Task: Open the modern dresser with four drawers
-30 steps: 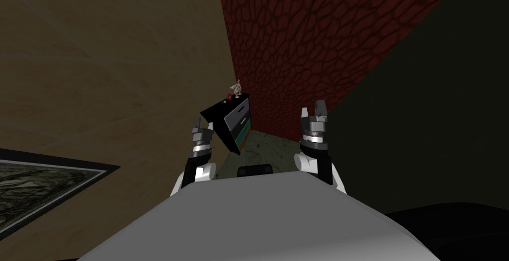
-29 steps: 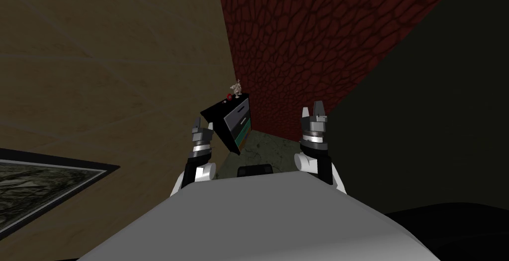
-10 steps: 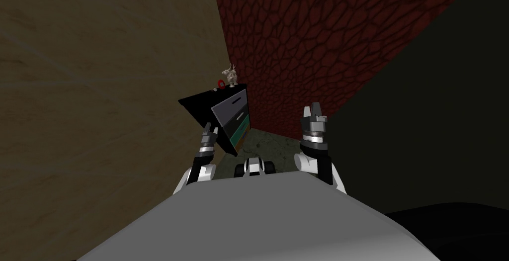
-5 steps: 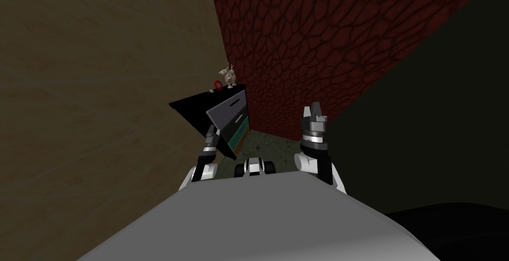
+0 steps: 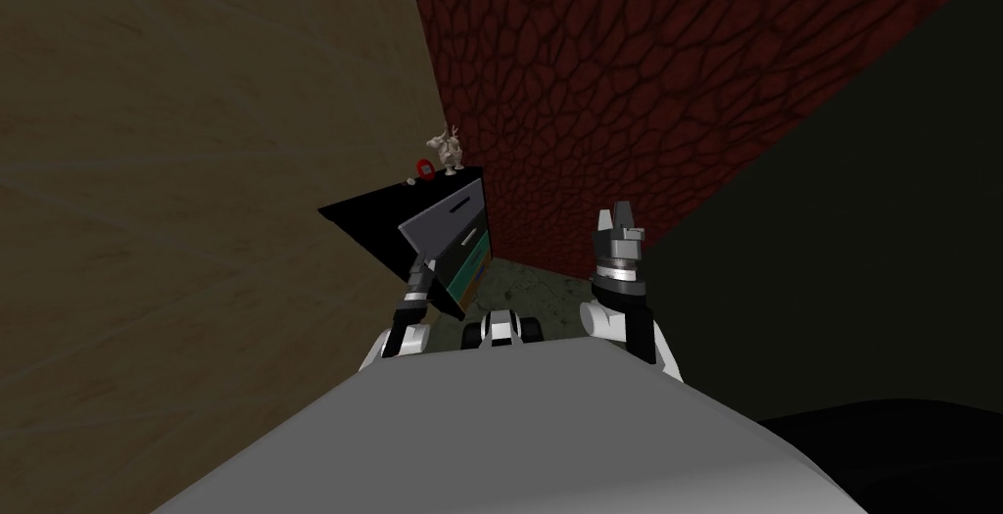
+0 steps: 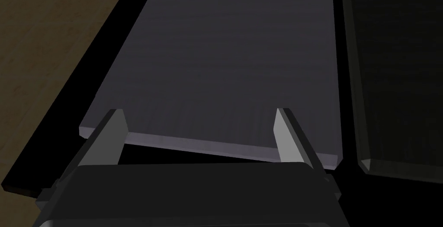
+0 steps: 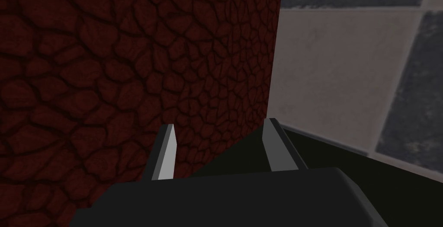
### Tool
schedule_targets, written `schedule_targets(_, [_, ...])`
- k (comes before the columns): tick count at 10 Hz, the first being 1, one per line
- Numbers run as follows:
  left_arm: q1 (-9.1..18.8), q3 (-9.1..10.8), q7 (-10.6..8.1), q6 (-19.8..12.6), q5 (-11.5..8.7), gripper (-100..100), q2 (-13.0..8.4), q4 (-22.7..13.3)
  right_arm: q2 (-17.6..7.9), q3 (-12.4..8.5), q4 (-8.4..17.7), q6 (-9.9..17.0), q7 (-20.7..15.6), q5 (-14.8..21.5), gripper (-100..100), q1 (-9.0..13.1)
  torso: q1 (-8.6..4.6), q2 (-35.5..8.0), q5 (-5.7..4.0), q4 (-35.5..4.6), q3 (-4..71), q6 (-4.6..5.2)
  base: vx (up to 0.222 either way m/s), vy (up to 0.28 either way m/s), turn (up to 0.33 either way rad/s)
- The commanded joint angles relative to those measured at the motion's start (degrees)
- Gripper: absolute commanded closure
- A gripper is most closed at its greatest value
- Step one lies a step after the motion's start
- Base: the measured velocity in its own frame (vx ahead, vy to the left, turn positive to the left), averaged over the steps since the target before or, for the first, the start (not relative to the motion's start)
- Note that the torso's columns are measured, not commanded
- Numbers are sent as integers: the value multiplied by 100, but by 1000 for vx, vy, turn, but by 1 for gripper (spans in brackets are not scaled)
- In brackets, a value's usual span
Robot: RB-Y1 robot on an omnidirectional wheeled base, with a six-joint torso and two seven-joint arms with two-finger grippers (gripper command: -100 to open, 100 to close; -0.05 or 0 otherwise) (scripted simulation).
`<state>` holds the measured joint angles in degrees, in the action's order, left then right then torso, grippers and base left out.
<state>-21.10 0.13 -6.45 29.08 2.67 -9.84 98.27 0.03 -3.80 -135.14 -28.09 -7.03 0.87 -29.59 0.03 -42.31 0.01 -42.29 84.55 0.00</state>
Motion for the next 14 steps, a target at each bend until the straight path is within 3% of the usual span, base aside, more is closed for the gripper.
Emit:
schedule_targets(1, [123, 0, 33, 115, 2, -100, 11, -369, 0, 0, 0, 0, 0, 0, 0, 0, -7, 13, -1, 4, 8, 1, 74, -16, -7])
schedule_targets(5, [377, 6, 94, 370, -3, -100, 18, -1196, 0, 0, 0, 0, 0, 0, 0, -1, -3, 15, -1, 4, 9, 0, 110, -7, -18])
schedule_targets(14, [725, 14, 178, 711, -10, -100, 113, -2422, 0, 0, 0, 0, 0, 0, 0, 0, 41, 75, 14, 21, 35, 8, 72, -7, -10])
